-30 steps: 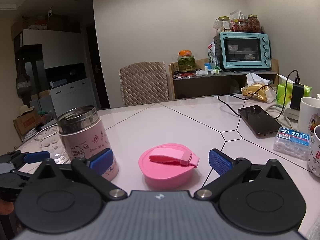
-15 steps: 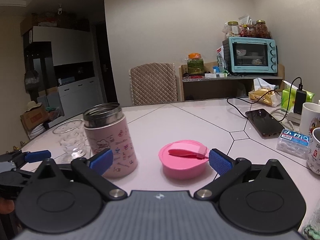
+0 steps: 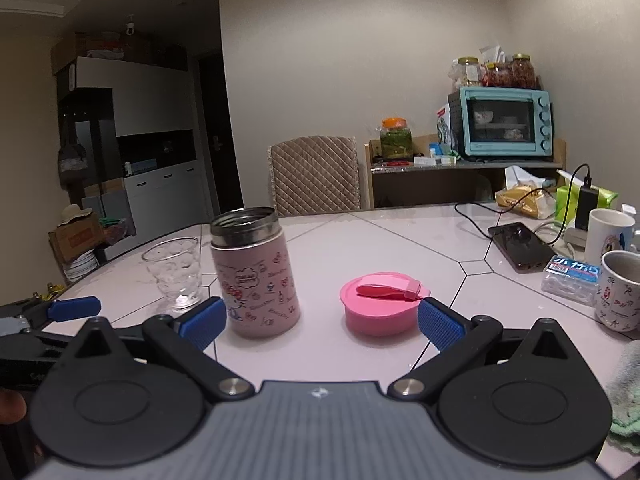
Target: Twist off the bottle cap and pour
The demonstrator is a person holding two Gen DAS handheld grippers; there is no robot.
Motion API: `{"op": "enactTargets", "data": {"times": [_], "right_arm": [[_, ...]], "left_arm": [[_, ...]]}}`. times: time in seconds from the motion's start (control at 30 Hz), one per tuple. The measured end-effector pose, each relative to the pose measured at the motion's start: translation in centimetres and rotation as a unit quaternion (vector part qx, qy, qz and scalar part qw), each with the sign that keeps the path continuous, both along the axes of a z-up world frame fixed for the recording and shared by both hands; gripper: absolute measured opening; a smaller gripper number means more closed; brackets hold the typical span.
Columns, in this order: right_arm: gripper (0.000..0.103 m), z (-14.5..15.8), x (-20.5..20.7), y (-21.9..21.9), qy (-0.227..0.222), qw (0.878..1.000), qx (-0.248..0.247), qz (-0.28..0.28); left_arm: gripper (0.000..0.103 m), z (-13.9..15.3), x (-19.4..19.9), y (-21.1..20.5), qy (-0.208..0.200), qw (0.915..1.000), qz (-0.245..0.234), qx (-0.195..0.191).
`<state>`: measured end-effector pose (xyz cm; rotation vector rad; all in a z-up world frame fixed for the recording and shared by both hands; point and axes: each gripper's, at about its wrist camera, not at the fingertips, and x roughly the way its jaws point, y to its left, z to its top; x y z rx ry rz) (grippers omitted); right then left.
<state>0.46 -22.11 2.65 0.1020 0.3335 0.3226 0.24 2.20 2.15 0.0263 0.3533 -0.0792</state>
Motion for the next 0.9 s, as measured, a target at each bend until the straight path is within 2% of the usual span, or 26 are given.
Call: {"op": "enactTargets", "data": {"times": [0.33,0.57,0.9], "right_arm": [[0.103,0.7,-3.1,0.5,-0.018,1.0,-0.015,0.0],[0.103,0.5,-5.1,0.6,-0.017,1.0,-0.02,-0.004],[0.103,1.2,-7.5,0.6,-0.038,0.999,-0.029,-0.017]], "left_arm": [[0.103,0.4,-3.8,0.2,-0.001,0.9998,0.018,-0.002],[0.103,0.3,-5.5,-0.3,0.002,0.9999,0.015,-0.003],[0.103,0.9,-7.1,-0.7,-0.006,0.9999,0.013,-0.001]]}}
